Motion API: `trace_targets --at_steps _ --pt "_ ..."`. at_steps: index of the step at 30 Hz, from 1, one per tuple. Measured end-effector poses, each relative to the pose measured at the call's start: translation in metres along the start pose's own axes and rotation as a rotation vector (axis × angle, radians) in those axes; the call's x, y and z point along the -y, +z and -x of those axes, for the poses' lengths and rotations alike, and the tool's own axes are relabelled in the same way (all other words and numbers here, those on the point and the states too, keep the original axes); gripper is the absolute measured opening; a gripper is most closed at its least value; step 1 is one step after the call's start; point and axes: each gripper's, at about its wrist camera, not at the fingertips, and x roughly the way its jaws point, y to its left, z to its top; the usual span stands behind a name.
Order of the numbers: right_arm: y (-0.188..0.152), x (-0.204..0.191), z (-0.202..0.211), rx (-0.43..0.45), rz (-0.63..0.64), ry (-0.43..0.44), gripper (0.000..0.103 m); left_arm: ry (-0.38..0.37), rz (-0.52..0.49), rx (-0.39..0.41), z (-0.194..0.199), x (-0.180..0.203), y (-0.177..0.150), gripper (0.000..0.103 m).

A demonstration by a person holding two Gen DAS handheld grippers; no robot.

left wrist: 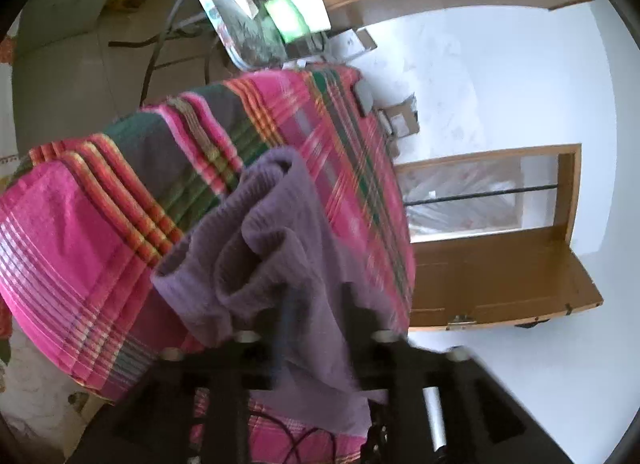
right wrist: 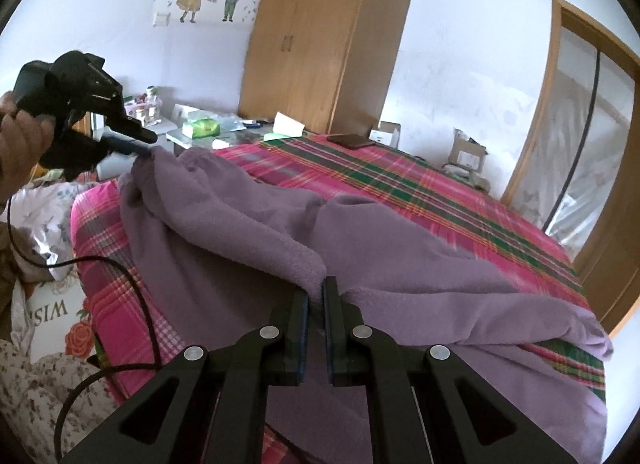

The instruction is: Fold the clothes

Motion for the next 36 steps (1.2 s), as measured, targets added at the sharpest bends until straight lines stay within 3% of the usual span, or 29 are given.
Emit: trace_targets --at_steps 8,11,13,15,16,18,30,34,36 --pt "-0.002 0.002 0.000 -0.009 -0.003 0.007 0.007 0.128 0.091 -0.076 -0.014 -0.006 0.007 0.044" --pt "-0.004 0.002 -0.001 -0.012 -0.005 0.011 0.007 0.130 0.108 -0.069 -0.013 -0.009 0.007 0.043" --pt "-0.005 0.003 -0.001 -0.014 -0.008 0.016 0.007 0.132 0.123 -0.066 -0.012 -0.012 0.007 0.038" --pt "-0.007 0.003 -0.001 -0.015 -0.009 0.023 0.007 0.158 0.109 -0.067 -0.011 -0.013 0.005 0.022" --pt "-0.008 0.003 -0.001 -0.015 -0.011 0.026 0.007 0.165 0.098 -0.068 -0.010 -0.013 0.004 0.021" --pt "-0.009 0.004 -0.001 -0.015 -0.016 0.031 0.007 0.166 0.069 -0.060 -0.008 -0.013 0.001 0.010" --pt "-0.008 0.002 0.002 -0.023 0.017 0.050 0.007 0.122 -0.027 -0.019 0.015 -0.012 -0.019 0.007" --pt "-0.004 -0.001 0.004 -0.032 0.050 0.057 0.010 0.080 -0.019 -0.009 0.012 -0.005 -0.014 0.008" --pt "-0.001 -0.002 0.006 -0.033 0.066 0.063 0.014 0.070 -0.067 0.008 0.016 0.007 -0.012 0.008"
